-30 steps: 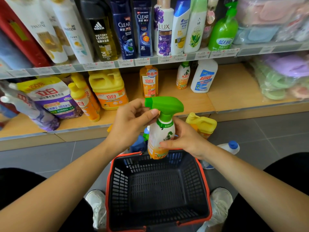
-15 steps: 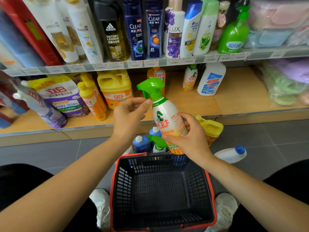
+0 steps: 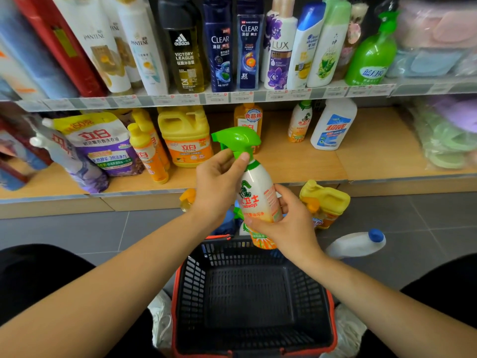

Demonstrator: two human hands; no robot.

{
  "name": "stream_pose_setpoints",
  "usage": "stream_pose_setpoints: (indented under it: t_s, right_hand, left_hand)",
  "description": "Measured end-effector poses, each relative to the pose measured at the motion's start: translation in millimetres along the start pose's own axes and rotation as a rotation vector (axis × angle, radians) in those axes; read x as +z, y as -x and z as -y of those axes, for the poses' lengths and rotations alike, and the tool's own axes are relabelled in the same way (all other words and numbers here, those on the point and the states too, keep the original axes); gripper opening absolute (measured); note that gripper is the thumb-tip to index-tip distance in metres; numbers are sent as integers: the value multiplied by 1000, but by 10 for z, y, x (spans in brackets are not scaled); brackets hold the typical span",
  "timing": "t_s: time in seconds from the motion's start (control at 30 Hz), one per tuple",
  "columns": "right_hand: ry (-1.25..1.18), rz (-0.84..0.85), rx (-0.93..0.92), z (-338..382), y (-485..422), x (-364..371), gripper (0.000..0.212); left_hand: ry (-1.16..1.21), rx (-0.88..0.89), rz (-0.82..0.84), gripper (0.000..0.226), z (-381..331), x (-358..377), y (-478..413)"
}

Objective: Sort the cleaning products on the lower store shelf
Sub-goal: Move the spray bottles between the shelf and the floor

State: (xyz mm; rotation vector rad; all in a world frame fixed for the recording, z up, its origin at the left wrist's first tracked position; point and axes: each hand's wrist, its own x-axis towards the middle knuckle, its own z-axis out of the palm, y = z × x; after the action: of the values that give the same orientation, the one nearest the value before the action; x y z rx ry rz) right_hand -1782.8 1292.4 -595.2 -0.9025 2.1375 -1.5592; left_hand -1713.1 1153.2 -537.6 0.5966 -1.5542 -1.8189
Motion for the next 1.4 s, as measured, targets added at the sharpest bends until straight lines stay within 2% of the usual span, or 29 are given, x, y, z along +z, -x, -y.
stream_pose_setpoints:
  t_s: [0.07, 0.13, 0.3, 0.47, 0.57, 0.73, 0.9, 1.03, 1.23, 1.3, 1.4]
  right_hand:
    - [107, -41, 3, -7, -9, -1, 76]
    - [114, -28, 6, 5, -22, -21, 76]
    - [-170, 182, 52, 52, -20, -63, 50]
    - [-348, 299, 151, 101, 7, -70, 46]
    - [-364, 306, 152, 106, -3, -81, 45]
    - [-385, 318, 147, 144, -1, -81, 45]
    - [-396, 319, 159, 138, -5, -83, 45]
    - [-398, 310, 159, 133, -8, -85, 44]
    - [-399, 327, 148, 142, -1, -78, 44]
    - [-395, 328, 148, 139, 5, -66, 44]
    - [-405, 330, 155, 137, 0, -65, 47]
  left_hand:
    - [0, 14, 7, 12, -7, -3, 6]
    - [31, -3, 8, 14, -1, -7, 0]
    - [99, -193, 59, 35, 36, -2, -2]
    - [193, -262, 145, 37, 16, -22, -24]
    - [222, -234, 173, 23, 1, -27, -12]
    - [261, -194, 96, 13, 34, 7, 13]
    - [290, -193, 105, 18, 39, 13, 16]
    - [303, -224, 146, 33, 27, 10, 14]
    - [212, -223, 66, 10, 56, 21, 31]
    - [180, -245, 27, 10, 76, 21, 27]
    - [206, -240, 55, 17, 89, 12, 9]
